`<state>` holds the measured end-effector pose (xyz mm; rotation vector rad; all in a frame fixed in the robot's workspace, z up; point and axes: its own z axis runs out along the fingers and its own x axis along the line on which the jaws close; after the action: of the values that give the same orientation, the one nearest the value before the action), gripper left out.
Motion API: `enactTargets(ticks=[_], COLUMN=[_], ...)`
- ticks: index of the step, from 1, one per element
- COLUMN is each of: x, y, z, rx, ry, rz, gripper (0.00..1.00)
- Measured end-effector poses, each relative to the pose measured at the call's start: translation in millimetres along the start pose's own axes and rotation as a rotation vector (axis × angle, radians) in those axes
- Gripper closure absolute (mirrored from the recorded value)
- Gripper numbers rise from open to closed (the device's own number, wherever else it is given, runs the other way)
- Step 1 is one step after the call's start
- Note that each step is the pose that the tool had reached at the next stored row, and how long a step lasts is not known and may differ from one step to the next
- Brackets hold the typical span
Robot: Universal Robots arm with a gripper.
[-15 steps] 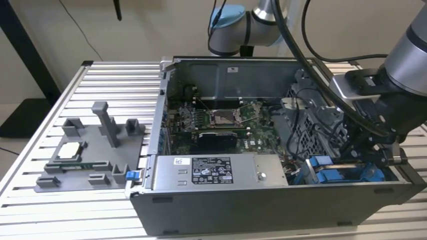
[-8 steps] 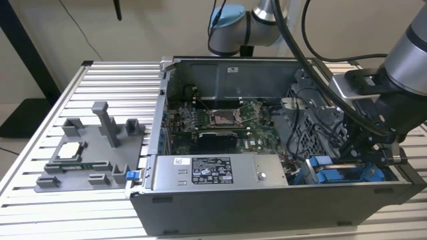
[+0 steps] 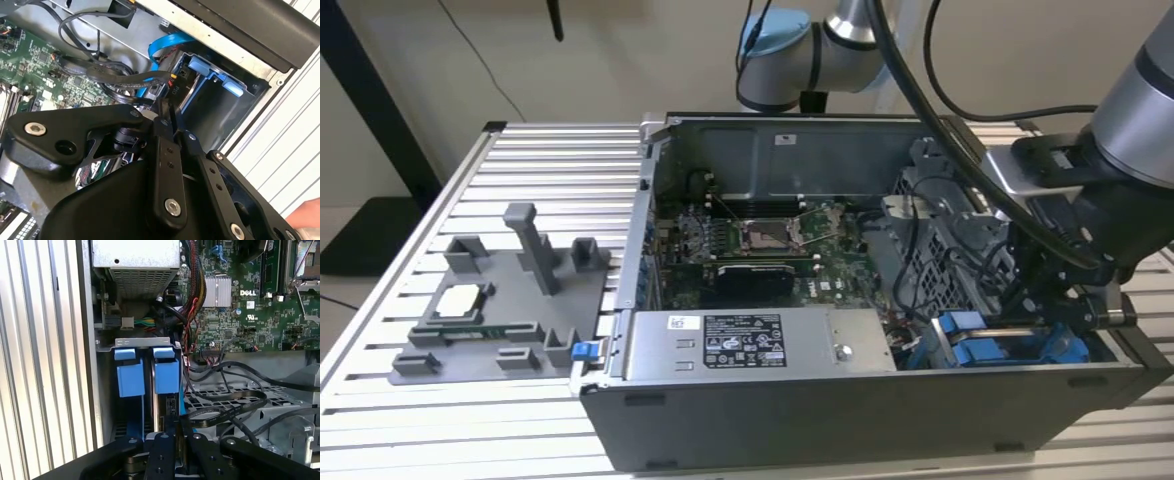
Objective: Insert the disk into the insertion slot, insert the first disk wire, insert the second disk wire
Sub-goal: 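Insert the second disk wire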
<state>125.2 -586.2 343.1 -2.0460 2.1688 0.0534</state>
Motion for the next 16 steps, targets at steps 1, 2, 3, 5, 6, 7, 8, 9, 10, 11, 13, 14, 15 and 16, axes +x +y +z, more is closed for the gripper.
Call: enactTargets(ticks=[1,2,3,5,6,7,8,9,10,11,13,14,15,16], x=[0.0,0.1,0.1,0.3,0.3,0.4,0.5,0.7,0.8,1.0,1.1,1.2,1.5,1.6], y=[0.0,0.1,0.1,0.2,0.2,0.3,0.3,0.3,0.3,0.3,0.3,0.4,0.5,0.6], z=[0.2,0.7,1.0,1.8,2.1,2.7,2.8,2.9,3.0,3.0,3.1,3.9,5.1,6.3], rx=[0.0007,0.001,0.0013,0.0016,0.0017,0.0016,0.0016,0.0016,0.0016,0.0016,0.0016,0.0016,0.0017,0.0017], ry=[0.0,-0.0003,0.0,0.0004,0.0005,-0.0003,-0.0001,-0.0002,-0.0001,-0.0001,0.0001,-0.0002,0.0,0.0007], rz=[0.0,0.0,0.0,0.0,0.0,0.0,0.0,0.0,0.0,0.0,0.0,0.0,0.0,0.0], gripper=[1.0,1.0,1.0,1.0,1.0,1.0,1.0,1.0,1.0,1.0,1.0,1.0,1.0,1.0])
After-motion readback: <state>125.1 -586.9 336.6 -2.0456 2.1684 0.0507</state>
